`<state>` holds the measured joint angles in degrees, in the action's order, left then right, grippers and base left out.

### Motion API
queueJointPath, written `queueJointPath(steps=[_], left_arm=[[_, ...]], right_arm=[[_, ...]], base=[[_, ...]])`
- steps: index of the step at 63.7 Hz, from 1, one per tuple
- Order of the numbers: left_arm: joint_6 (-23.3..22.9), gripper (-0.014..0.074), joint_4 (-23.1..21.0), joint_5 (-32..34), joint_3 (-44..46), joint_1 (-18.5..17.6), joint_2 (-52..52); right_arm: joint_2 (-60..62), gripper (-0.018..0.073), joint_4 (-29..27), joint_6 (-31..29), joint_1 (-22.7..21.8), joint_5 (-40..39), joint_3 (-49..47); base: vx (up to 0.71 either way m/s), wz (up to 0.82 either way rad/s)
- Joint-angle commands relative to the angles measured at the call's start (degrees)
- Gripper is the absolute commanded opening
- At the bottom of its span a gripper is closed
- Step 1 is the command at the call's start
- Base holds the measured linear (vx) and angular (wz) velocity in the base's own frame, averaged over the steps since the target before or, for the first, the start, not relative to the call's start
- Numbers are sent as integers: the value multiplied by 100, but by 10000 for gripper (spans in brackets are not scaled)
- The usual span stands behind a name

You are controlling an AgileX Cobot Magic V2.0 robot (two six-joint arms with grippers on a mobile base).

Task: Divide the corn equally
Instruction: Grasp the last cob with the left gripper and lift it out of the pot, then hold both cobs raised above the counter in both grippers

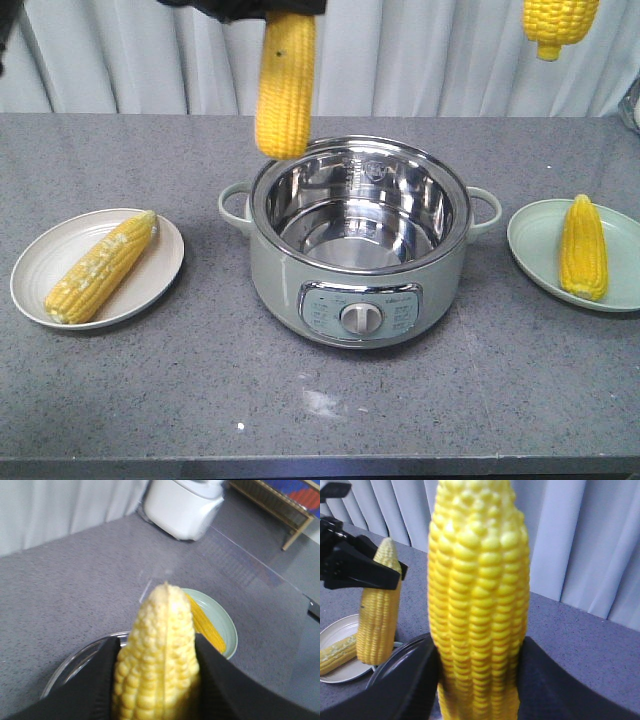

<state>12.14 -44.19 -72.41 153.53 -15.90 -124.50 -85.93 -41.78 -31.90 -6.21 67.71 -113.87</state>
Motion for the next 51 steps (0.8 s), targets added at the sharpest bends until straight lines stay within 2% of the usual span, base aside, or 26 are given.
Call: queueJointPath(steps=[1,22,51], left_arm=[[-386,-8,-92,58,215,16,628],[-1214,-8,322,58,194,13,1357],[-1214,-8,304,58,194,13,1821]], right_arm=[[167,-6,-247,-55,-43,-306,-157],[167,-6,-255,-55,-43,-159,-157],[167,-6,-261,-55,-43,-159,-157]], base=[[0,0],[0,0],[0,0]])
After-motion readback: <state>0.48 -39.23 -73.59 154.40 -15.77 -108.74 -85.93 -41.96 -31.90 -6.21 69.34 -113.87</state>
